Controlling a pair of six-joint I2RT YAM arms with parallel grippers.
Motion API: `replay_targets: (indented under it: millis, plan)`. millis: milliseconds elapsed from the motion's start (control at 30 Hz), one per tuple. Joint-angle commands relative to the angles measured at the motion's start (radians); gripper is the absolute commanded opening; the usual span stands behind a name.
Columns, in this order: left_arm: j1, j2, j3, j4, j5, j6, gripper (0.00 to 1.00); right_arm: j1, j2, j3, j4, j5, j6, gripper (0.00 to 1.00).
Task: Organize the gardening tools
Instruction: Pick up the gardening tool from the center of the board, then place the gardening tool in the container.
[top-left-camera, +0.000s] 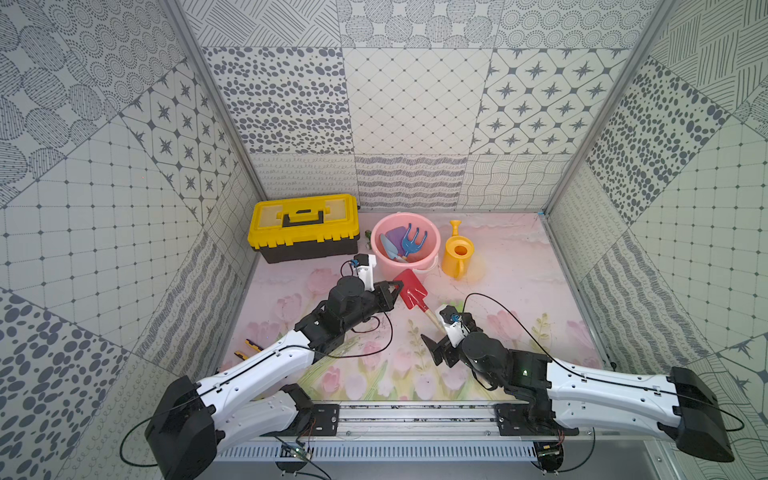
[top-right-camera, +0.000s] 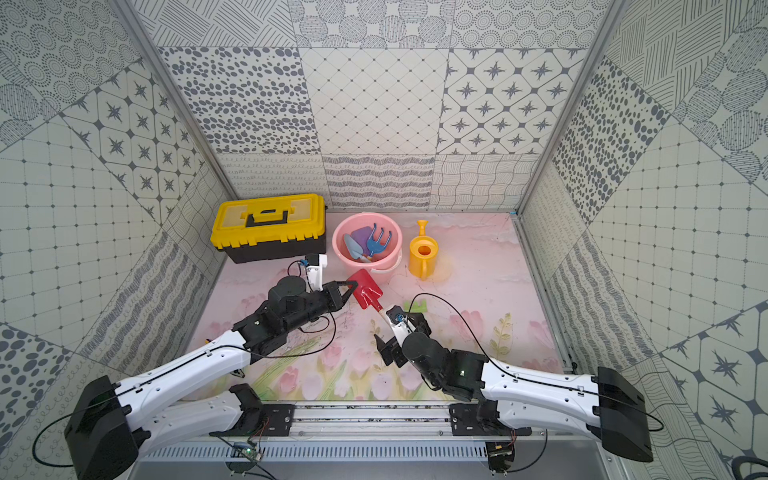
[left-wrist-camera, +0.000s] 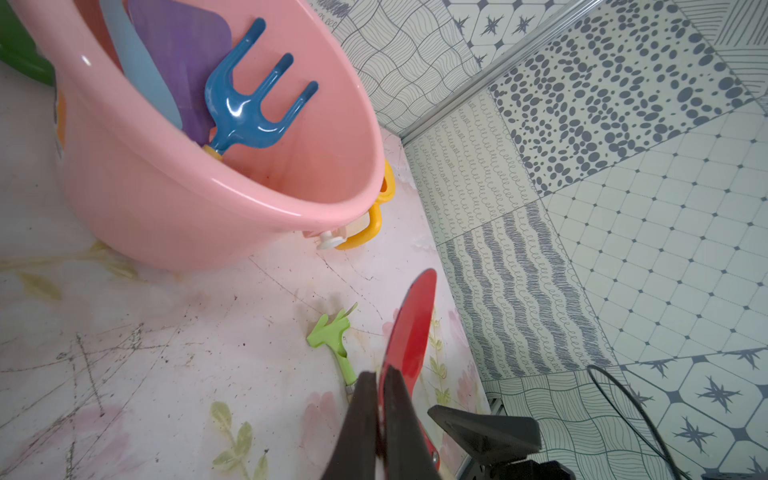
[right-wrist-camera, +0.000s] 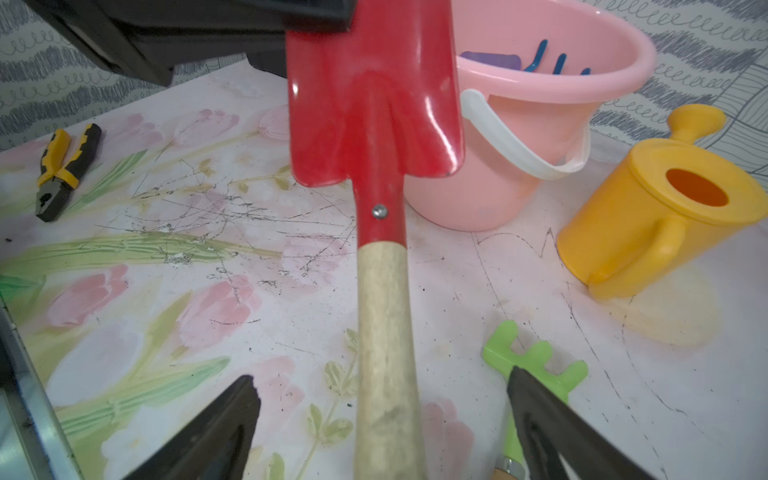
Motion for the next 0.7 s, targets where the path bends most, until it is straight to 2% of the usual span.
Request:
replay_targets:
  millis: [0,300,500,667]
  plan:
    - [-0.001,-0.042,0.098,-0.09,-0.002,0.123,0.0,-0.004,-0.039,-0.021,0.044,0.084,0.023,0.97]
    - [-0.001,-0.077,0.224,-0.184,-0.059,0.246,0.0,-0.039,-0.126,-0.019,-0.049,0.158,0.097,0.97]
    - [-0.001,0.031,0.429,-0.262,-0.174,0.487,0.0,-0.054,-0.188,-0.01,-0.131,0.185,0.142,0.97]
    - [0.006,0.192,0.635,-0.258,-0.246,0.72,0.0,-0.071,-0.2,0.005,-0.183,0.192,0.17,0.97]
